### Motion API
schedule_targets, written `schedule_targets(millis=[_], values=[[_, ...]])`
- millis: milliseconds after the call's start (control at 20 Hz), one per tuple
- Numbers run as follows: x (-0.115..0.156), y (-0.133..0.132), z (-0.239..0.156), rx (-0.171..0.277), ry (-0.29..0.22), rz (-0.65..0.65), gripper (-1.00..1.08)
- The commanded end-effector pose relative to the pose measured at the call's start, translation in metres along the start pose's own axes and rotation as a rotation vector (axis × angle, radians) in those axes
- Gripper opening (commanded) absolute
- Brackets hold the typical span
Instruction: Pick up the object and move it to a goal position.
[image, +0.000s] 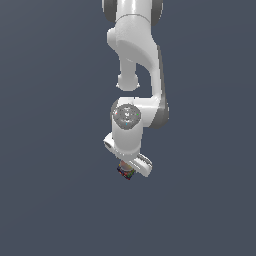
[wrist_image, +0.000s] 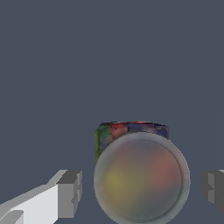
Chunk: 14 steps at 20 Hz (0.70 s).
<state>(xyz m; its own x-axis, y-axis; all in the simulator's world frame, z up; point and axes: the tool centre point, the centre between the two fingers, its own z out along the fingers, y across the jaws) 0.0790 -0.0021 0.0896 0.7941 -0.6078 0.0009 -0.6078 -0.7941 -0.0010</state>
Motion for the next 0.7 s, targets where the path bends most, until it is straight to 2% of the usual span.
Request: schedule_targets(millis=[0,450,500,650], values=[[-0.001,0.000,0.015,-0.001,-0.001,0.001,1.00],[0.000,0.000,0.032,-0.001,-0.001,0.003,1.00],[0.000,0.000,0.032,-0.001,-0.001,0.003,-1.00],[0.000,0.000,0.032,-0.001,-0.001,0.003,-1.00]])
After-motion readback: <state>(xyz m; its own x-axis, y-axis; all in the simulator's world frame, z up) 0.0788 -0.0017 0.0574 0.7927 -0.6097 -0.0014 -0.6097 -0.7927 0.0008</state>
